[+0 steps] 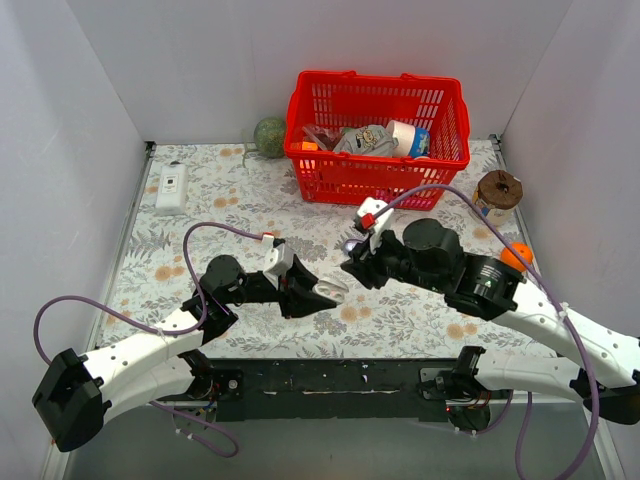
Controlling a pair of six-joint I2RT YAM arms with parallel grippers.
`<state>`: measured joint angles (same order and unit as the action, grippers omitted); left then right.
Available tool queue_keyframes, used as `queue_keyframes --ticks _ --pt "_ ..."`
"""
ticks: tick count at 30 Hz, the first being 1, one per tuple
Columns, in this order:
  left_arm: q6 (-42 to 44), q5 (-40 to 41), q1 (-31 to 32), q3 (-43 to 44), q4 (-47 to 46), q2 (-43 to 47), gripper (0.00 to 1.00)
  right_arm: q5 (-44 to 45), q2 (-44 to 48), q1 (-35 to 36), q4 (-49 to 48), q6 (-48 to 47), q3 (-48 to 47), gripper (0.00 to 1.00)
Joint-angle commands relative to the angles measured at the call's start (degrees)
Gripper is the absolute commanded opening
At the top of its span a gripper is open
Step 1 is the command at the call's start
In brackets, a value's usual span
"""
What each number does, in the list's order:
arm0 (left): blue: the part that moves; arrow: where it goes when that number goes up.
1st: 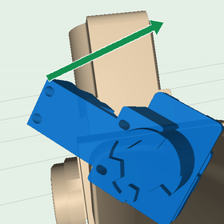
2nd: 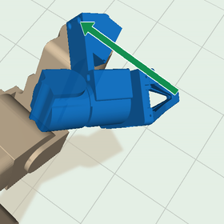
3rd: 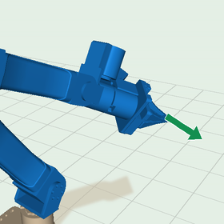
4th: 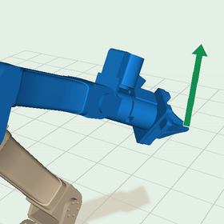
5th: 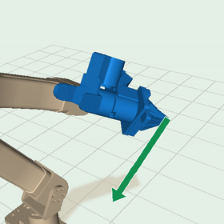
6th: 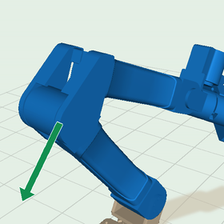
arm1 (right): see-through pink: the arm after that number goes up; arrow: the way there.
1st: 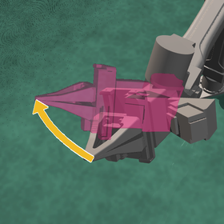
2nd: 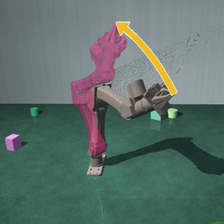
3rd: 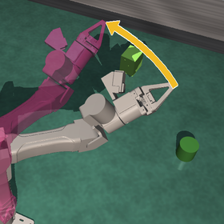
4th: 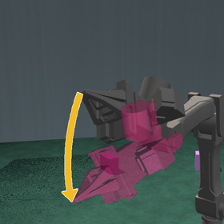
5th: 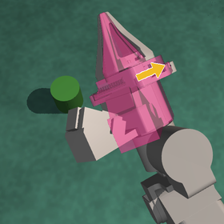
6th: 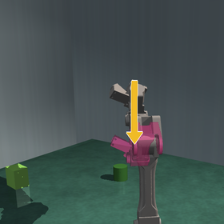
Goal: Insert the wireless bluetooth earbuds into the charging case
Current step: Close the charging case.
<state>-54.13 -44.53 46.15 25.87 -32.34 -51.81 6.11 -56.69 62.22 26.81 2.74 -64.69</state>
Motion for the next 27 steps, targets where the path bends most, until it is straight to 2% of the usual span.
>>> queue_keyframes --ticks 1,10,12,15,16,19,27 --pt "1.2 3.0 0.2 -0.1 0.7 1.4 0.00 -1.6 2.7 0.0 -2.6 1.0 -2.6 0.41" --pt "2.0 6.2 0.2 0.1 0.9 1.8 0.00 -13.7 1.9 -0.1 -1.6 0.2 -4.3 0.31" --pt "2.1 6.0 0.2 0.2 0.8 1.6 0.00 -12.9 1.3 0.0 -0.6 0.2 -4.6 0.31" --pt "1.9 5.2 0.2 0.3 0.3 1.6 0.00 -6.6 2.6 -0.1 -1.8 1.7 -3.2 0.32" --pt "1.8 5.1 0.2 0.3 0.1 1.7 0.00 -1.6 2.8 -0.1 -1.9 2.3 -3.0 0.32" --pt "1.7 4.4 0.2 -0.2 -0.6 2.1 0.00 2.6 1.8 -0.1 -0.6 2.4 -3.7 0.33" --pt "1.4 4.1 0.3 -0.4 -1.8 2.8 0.00 -3.6 -4.0 -0.1 2.9 1.6 -5.0 0.32"
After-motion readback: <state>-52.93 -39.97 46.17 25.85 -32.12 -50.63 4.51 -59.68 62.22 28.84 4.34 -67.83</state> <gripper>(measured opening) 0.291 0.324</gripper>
